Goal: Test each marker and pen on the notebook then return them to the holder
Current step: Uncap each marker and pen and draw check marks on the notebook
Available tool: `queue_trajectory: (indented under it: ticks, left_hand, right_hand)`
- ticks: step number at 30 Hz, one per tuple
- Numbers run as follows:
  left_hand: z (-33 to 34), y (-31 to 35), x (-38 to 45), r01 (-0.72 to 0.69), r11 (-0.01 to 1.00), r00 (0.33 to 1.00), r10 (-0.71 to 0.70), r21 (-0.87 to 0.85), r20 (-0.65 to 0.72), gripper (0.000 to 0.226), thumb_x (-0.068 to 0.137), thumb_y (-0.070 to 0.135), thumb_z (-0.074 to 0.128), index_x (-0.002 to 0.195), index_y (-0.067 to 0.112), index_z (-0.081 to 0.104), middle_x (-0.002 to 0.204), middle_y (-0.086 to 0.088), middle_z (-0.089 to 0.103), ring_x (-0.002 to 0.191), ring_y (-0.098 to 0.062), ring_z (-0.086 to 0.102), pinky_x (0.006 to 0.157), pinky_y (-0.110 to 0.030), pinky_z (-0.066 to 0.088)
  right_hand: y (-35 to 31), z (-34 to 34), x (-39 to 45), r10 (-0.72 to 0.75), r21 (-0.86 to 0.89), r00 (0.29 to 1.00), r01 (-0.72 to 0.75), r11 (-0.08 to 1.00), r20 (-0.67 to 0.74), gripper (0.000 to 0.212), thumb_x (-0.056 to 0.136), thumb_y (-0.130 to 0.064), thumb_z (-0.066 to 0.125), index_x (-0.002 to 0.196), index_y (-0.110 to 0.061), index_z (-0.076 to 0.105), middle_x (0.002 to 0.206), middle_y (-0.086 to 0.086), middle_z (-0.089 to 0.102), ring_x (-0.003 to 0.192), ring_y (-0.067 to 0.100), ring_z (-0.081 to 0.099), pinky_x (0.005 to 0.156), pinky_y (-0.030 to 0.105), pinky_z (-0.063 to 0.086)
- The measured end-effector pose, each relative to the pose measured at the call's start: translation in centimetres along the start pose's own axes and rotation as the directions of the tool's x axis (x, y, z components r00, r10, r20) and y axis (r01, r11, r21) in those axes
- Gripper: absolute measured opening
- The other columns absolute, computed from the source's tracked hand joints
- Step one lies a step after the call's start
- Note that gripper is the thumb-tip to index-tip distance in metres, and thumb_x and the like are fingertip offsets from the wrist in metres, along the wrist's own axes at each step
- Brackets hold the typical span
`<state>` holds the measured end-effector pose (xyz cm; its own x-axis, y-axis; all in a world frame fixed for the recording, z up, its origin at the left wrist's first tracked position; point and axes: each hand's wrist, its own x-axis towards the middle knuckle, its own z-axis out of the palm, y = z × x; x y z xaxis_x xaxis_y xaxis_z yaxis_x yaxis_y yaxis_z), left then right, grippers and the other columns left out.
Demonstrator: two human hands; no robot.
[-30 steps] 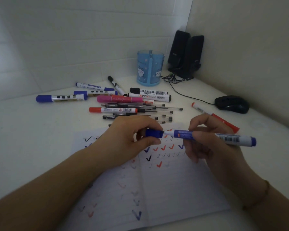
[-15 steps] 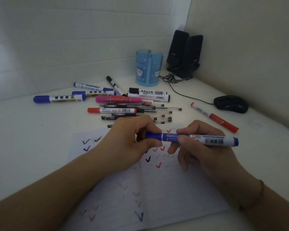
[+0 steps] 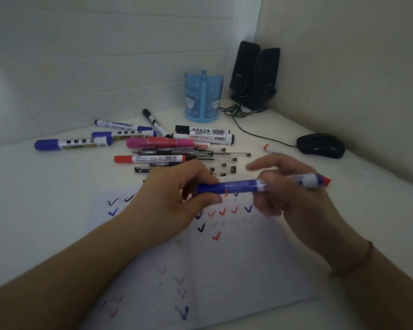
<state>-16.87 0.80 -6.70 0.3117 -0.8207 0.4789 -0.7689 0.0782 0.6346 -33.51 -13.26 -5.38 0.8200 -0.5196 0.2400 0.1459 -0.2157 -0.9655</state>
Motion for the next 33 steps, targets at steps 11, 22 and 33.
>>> queue_trajectory:
  ticks: [11, 22, 33]
  left_hand:
    - [-0.8, -0.5, 1.9, 0.146, 0.915, 0.920, -0.265, 0.376, 0.288, 0.009, 0.086, 0.033, 0.063, 0.082, 0.030, 0.056, 0.082, 0.011, 0.060, 0.076, -0.009, 0.057, 0.067, -0.021, 0.043]
    - [12.3, 15.8, 9.5, -0.382, 0.823, 0.859, 0.149, 0.420, 0.490, 0.021, 0.094, 0.034, 0.042, 0.078, 0.024, 0.051, 0.070, 0.006, 0.055, 0.064, -0.013, 0.053, 0.055, -0.029, 0.040]
    - [22.5, 18.7, 0.8, -0.803, 0.573, 0.382, 0.707, -0.165, 0.595, 0.036, 0.089, 0.046, 0.054, 0.117, 0.023, 0.058, 0.121, 0.008, 0.055, 0.111, -0.014, 0.051, 0.090, -0.035, 0.045]
  right_hand:
    - [-0.5, -3.6, -0.6, 0.043, 0.113, 0.897, 0.008, 0.994, -0.439, 0.019, 0.089, -0.004, 0.055, 0.075, -0.015, 0.061, 0.057, 0.008, 0.058, 0.048, 0.022, 0.045, 0.043, 0.024, 0.030]
    - [-5.4, -15.4, -14.8, -0.039, 0.041, 0.732, 0.091, 0.995, -0.680, 0.015, 0.092, -0.010, 0.054, 0.080, -0.011, 0.061, 0.058, 0.007, 0.054, 0.046, 0.022, 0.047, 0.042, 0.024, 0.033]
    - [5.0, -22.3, -36.6, -0.001, -0.329, 0.621, -0.414, 0.848, -0.784, 0.014, 0.089, -0.010, 0.063, 0.079, -0.020, 0.063, 0.059, -0.004, 0.061, 0.050, 0.009, 0.052, 0.052, 0.030, 0.045]
